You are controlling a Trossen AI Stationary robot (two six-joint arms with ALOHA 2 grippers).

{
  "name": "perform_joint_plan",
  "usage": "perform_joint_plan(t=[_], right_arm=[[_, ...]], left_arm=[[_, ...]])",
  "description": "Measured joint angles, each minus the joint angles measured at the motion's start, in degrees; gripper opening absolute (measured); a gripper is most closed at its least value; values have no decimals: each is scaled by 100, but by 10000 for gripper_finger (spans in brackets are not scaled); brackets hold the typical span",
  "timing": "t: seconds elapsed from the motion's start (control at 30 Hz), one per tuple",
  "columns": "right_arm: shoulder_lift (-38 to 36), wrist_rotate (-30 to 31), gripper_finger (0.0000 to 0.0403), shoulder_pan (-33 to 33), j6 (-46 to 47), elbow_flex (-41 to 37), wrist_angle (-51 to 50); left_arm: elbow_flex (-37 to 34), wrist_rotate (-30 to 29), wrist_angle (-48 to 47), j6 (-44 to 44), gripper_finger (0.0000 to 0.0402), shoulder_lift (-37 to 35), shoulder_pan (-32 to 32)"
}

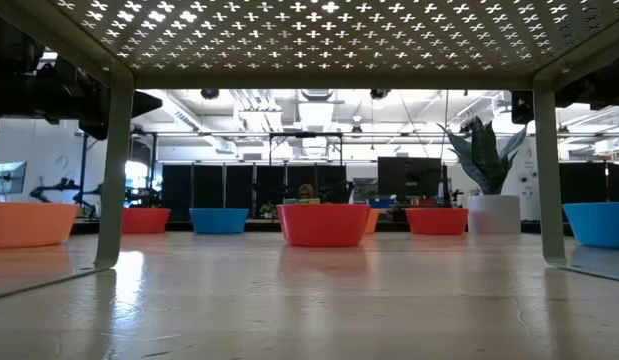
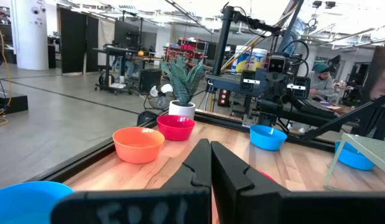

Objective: Pick & Place Mini bowls

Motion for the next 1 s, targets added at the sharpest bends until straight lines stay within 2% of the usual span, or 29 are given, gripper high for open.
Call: perform_joint_plan(t=[1.0], right_arm=[[0,-2,8,0,0,0,-2]], left_arm=[[0,0,2,0,0,0,0]])
